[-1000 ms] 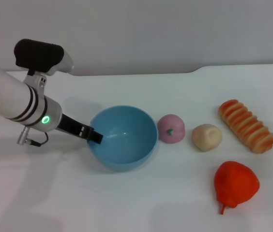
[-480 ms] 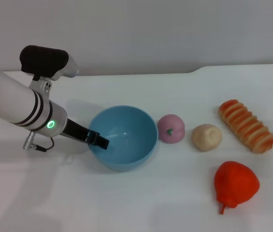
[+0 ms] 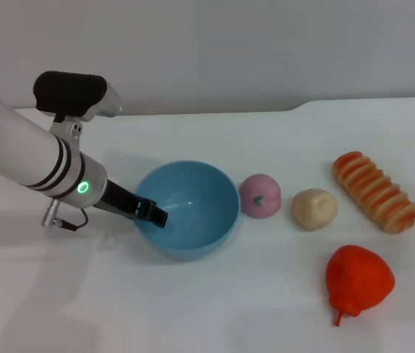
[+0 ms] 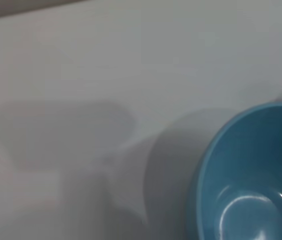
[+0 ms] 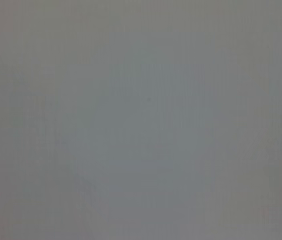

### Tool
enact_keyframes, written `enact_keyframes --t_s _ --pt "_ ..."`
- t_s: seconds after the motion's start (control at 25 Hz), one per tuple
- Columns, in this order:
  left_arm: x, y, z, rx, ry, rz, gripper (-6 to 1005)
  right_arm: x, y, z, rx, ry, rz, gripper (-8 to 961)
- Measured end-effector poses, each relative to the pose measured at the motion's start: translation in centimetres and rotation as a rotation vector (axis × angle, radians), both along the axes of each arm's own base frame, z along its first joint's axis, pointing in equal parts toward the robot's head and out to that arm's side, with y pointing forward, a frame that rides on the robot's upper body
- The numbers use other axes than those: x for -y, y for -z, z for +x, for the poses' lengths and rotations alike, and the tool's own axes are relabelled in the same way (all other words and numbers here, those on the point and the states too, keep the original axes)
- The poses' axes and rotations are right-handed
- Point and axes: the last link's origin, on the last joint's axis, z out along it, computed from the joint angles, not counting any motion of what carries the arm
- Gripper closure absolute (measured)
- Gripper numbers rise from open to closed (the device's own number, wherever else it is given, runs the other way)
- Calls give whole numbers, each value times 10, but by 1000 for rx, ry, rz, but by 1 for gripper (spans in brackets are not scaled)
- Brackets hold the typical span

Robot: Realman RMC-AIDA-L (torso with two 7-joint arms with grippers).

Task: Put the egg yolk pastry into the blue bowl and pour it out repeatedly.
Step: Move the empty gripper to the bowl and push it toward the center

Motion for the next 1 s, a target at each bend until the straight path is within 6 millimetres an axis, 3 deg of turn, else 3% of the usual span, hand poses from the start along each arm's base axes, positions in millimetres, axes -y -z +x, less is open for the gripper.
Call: enact_keyframes --t_s 0.28,0.48,0.6,0.8,1.0 --pt "0 3 3 -15 13 -25 377 1 0 1 -2 2 2 426" --pt "1 5 4 -31 34 -35 616 1 0 0 4 1 1 426" --pt "2 6 5 -40 46 -39 815 1 0 0 5 1 2 426" --pt "-7 2 15 -44 98 -11 1000 0 0 0 6 -1 1 426" --pt "-20 -8 37 -26 176 45 1000 0 0 -1 10 -4 -4 426"
